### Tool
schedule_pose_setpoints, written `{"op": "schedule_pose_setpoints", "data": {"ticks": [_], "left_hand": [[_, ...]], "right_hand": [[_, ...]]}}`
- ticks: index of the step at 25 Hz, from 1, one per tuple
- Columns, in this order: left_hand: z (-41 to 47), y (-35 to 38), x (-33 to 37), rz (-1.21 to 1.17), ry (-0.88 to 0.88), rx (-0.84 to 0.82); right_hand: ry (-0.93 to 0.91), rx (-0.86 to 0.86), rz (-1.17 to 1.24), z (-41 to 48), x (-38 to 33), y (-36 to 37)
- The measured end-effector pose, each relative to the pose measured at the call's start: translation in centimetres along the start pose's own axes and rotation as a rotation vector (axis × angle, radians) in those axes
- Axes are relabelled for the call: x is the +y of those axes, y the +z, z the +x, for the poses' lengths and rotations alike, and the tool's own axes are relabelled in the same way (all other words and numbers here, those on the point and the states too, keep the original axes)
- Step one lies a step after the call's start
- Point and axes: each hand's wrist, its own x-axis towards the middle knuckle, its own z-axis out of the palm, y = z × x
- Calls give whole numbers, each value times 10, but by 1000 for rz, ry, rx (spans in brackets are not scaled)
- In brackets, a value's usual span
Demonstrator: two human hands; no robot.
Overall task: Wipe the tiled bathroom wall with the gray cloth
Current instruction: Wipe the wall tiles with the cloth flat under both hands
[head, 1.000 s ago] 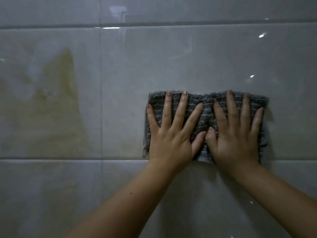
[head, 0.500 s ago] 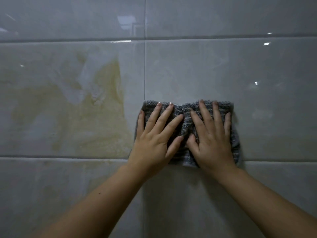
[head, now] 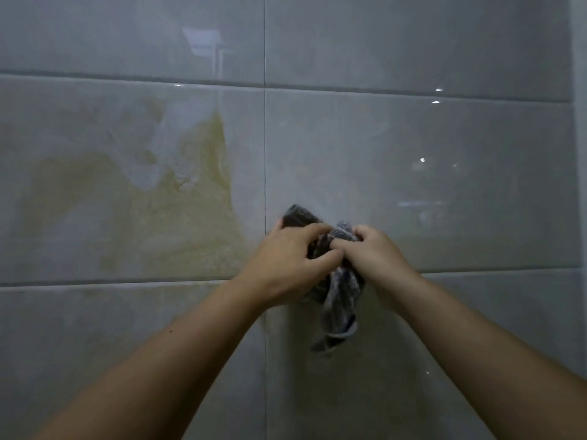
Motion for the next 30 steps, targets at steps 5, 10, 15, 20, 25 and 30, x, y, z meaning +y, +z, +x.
{"op": "schedule_pose_setpoints", "data": {"ticks": [5,10,15,20,25,30], "left_hand": [[-16,-10,3,-848,-170,-309],[-28,-16,-10,-1243,-431,-138],[-36,-27,0,-1417,-538,-284],[-37,-28,-6,-1091,-498,-251],[-46,-10,13,-821,-511,-212],[-53,3,28,-1195,-519,-388]], "right_hand": [[257,-352,630,-26,-29,-2],[-31,-65,135,-25,-34,-30],[190,-499,59,-39,-22,-28],[194,-263,442,-32,-34,-36],[240,-316,429,-35,-46,-36],[269,-292,435,-32,-48,-47]]}}
